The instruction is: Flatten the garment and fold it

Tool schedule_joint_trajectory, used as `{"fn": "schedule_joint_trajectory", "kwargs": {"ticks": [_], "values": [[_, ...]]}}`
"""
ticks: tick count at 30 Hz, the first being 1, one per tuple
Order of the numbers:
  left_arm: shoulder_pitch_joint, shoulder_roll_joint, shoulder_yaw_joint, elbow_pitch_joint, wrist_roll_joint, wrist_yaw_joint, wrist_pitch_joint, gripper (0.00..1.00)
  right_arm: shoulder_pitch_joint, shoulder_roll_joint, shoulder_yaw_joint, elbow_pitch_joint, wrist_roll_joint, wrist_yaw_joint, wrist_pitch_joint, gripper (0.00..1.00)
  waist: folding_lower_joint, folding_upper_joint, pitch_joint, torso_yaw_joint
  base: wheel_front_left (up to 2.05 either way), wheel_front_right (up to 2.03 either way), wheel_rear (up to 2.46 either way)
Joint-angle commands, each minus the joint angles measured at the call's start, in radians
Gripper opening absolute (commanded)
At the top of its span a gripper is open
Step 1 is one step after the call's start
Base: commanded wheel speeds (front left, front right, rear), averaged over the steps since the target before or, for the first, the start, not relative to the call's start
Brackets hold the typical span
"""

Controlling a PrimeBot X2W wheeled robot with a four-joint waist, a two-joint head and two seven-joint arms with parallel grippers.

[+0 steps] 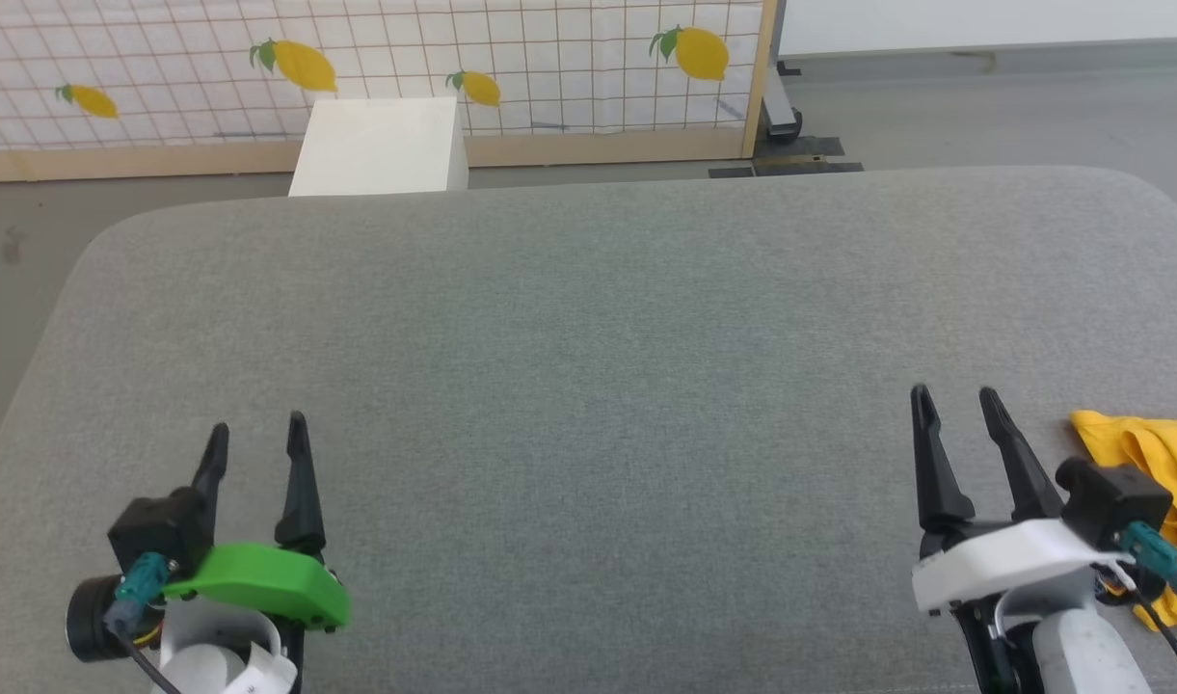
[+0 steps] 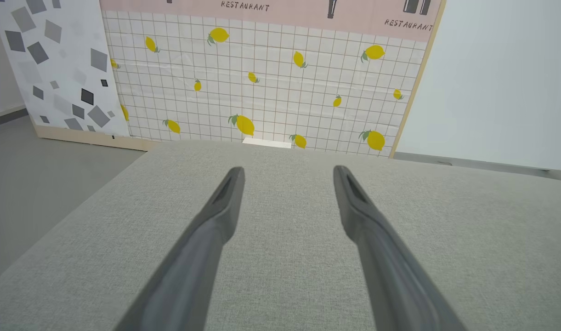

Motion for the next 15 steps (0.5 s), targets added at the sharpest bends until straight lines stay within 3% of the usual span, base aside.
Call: {"fn": "schedule_joint_trajectory", "kwargs": {"ticks": [1, 15], "values": [[0.022, -0.002, -0.007, 0.009, 0.018, -0.003, -0.004, 1.00, 0.020, 0.001, -0.007, 0.005, -0.012, -0.001, -0.011, 1.00, 0.0001, 0.0000, -0.004, -0.006, 0.00, 0.00, 0.00], [0.045, -0.014, -0.030, 0.056, 0.020, 0.012, -0.021, 1.00, 0.072, 0.001, -0.012, -0.023, -0.073, -0.001, 0.011, 1.00, 0.0001, 0.0000, -0.006, -0.020, 0.00, 0.00, 0.00]]}}
